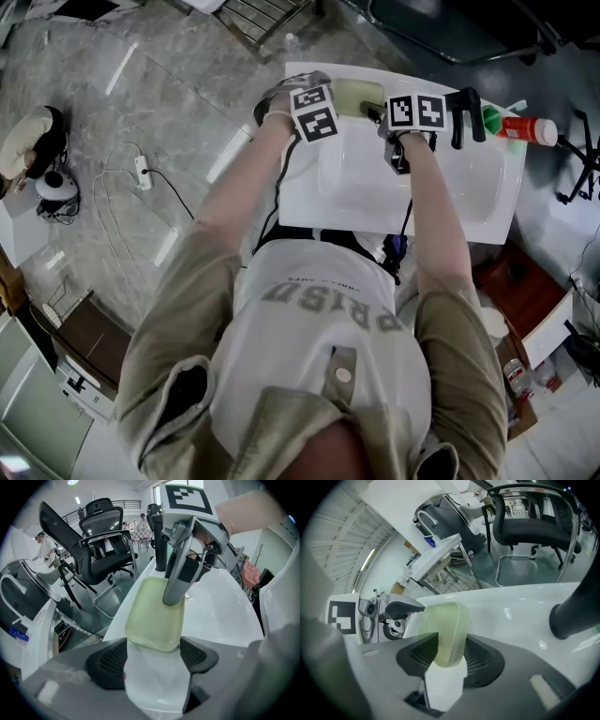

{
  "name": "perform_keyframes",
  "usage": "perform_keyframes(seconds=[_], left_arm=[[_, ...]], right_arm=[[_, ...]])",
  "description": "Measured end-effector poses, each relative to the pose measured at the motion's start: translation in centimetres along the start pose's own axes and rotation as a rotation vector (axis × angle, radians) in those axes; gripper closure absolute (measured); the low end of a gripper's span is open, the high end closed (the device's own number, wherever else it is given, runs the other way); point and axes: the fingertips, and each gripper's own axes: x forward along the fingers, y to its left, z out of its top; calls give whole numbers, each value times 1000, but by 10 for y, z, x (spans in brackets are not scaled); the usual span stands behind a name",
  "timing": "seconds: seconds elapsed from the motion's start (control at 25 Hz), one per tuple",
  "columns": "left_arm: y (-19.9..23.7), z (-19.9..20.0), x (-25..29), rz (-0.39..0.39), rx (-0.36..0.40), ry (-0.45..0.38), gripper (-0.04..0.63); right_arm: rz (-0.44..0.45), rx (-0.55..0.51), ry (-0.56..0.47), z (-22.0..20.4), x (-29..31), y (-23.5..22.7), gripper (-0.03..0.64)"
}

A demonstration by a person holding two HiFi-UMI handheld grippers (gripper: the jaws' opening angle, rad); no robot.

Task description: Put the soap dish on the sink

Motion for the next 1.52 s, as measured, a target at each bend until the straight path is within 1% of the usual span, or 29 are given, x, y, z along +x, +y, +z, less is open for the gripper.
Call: perform_keyframes(seconds=[0.28,0.44,0.64,0.76,1.0,1.24,1.52], left_arm=[[1,2,2,-17,-8,16,225],[1,2,2,-28,-5,27,225],[2,3,3,-42,-7,30,224],[1,1,3,-63,-11,35,224],[0,-1,2,-128,-7,61,224],[2,-2,1,-152,22,84,224],[3,-2,1,-168,42,91,224]], right_arm=[[-58,-38,41,1,0,-3,428],[-98,-80,62,2,1,-5,410],[-126,-126,102,2,1,-5,392],[-125,-150,113,2,2,-5,385],[-130,-203,143,1,3,-4,377],[-159,-252,167,2,3,-5,365],[-134,-254,143,3,3,-4,349]])
